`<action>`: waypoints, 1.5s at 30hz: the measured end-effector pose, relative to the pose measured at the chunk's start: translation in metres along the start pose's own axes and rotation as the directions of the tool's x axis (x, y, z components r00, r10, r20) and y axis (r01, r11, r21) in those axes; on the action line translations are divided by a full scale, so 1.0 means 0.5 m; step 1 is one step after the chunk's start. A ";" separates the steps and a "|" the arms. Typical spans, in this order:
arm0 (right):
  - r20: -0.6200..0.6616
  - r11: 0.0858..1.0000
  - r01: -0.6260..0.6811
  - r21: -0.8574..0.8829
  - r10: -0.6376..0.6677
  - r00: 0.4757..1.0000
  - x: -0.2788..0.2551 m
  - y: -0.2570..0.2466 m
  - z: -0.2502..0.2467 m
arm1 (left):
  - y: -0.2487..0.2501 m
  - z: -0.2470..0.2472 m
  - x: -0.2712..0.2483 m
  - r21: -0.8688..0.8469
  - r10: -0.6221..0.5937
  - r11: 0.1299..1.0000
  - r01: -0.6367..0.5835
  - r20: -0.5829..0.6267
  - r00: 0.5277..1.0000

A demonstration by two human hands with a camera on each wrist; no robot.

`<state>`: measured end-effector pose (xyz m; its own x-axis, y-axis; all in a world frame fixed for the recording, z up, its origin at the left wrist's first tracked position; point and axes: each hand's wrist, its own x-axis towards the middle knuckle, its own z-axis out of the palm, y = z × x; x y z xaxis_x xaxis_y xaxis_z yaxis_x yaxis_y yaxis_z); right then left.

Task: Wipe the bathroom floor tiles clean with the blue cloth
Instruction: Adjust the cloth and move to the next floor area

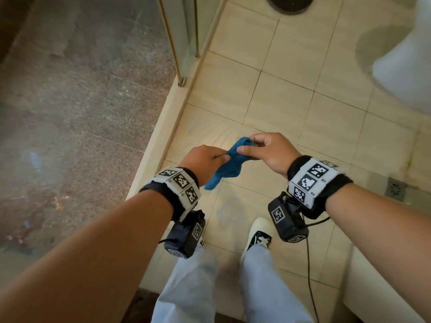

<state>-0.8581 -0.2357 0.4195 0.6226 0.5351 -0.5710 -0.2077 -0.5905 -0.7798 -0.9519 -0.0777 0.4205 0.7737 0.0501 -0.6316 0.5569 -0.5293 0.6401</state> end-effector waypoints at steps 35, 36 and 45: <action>-0.001 0.845 -0.054 -0.532 0.063 0.998 0.016 0.020 -0.099 | -0.030 -0.022 0.003 0.162 -0.119 0.980 0.111 0.037 0.992; -0.009 0.860 -0.066 -0.505 0.071 0.997 0.018 0.023 -0.101 | -0.029 -0.021 0.006 0.158 -0.117 0.981 0.113 0.018 0.993; 0.257 0.867 0.056 -0.494 0.084 0.963 -0.010 0.031 -0.077 | 0.024 0.008 0.009 -0.198 -0.025 0.979 0.039 0.072 0.997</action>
<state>-0.8351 -0.2707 0.4203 0.3881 0.6204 -0.6815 0.2276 -0.7811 -0.5815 -0.9426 -0.0873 0.4236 0.7357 0.0016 -0.6773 0.6351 -0.3490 0.6891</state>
